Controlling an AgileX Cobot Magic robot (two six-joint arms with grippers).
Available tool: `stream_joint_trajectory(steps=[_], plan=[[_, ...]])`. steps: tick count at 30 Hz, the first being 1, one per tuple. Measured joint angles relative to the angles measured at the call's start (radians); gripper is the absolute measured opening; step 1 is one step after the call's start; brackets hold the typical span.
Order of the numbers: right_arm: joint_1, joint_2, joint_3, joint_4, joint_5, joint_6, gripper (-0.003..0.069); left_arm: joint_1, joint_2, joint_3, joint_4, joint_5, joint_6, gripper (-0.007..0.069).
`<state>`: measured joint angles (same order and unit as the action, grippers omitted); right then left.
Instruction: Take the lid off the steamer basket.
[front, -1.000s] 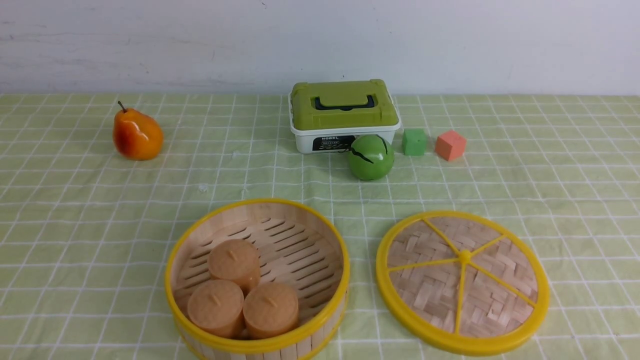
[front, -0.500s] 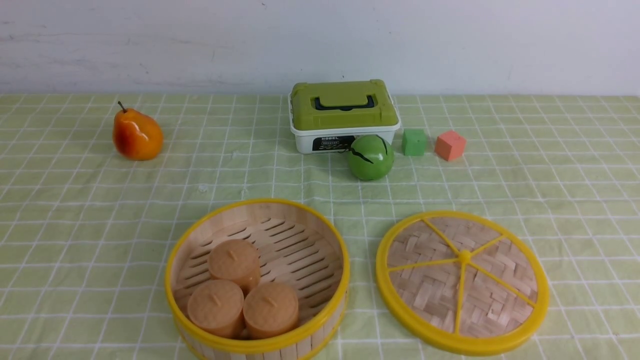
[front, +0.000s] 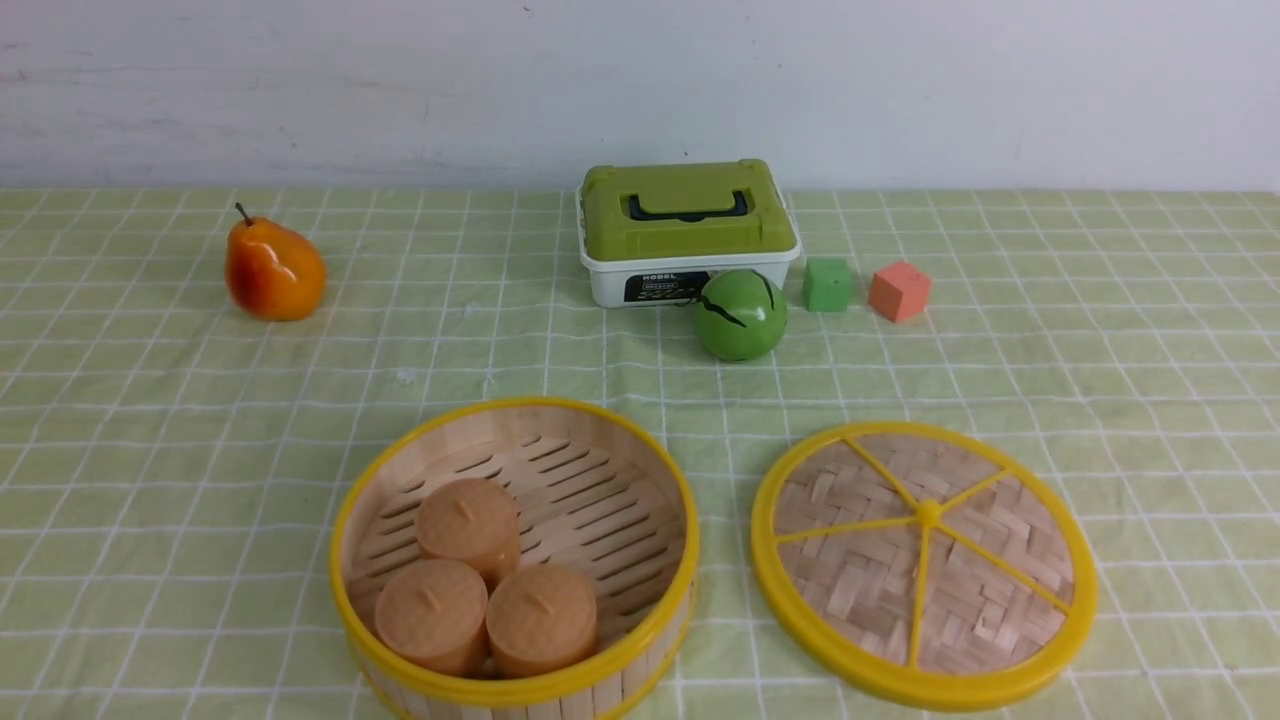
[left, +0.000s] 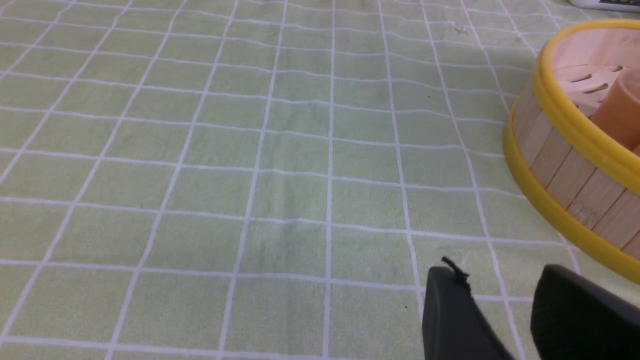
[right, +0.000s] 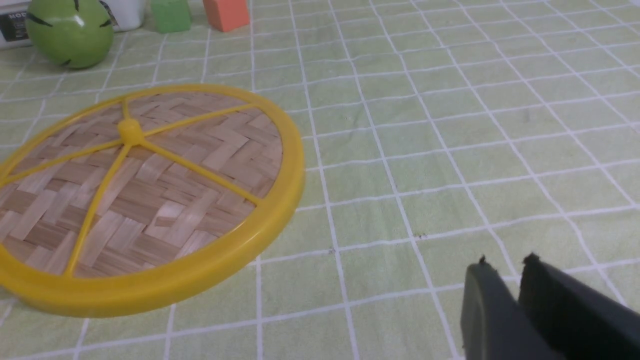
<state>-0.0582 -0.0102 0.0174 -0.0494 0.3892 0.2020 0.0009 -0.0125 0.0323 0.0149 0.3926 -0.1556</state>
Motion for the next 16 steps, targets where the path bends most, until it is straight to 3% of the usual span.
stream_joint_trajectory(steps=[16], plan=[[0.0, 0.0, 0.0, 0.0, 0.0, 0.0, 0.0099, 0.0, 0.0, 0.0, 0.0, 0.0, 0.0, 0.0239]])
